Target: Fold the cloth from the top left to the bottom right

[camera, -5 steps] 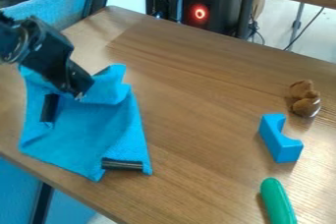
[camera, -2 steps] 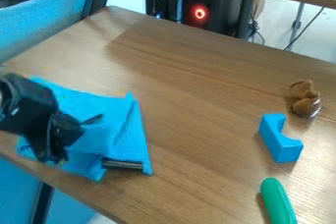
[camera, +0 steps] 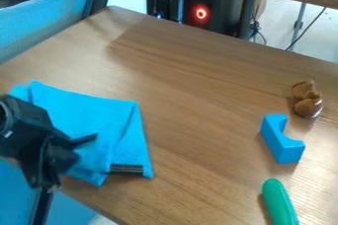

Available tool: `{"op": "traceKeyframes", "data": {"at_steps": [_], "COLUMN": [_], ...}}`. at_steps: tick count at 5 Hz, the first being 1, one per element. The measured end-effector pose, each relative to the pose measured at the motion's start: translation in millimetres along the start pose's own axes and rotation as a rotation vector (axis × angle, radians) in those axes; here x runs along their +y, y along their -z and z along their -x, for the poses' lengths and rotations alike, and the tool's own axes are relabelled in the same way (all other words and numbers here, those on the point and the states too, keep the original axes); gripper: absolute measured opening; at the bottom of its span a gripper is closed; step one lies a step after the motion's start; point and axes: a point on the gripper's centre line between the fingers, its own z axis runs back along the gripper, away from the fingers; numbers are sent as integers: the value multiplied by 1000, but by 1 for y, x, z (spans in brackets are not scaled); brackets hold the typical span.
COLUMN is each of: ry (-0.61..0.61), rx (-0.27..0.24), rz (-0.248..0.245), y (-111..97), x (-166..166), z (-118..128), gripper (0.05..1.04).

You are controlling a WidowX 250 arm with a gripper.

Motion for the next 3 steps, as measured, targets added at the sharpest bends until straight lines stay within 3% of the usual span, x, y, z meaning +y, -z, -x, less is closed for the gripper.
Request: {"op": "traceKeyframes", "data": {"at_steps": [1, 2, 3], "ry": [-26, -27, -40], "rx": [41, 172, 325], "rz": [86, 165, 199], "y": [-7, -11, -11], "x": [1, 10, 28], "z": [-7, -25, -38], "gripper": [799, 1000, 1001]}}
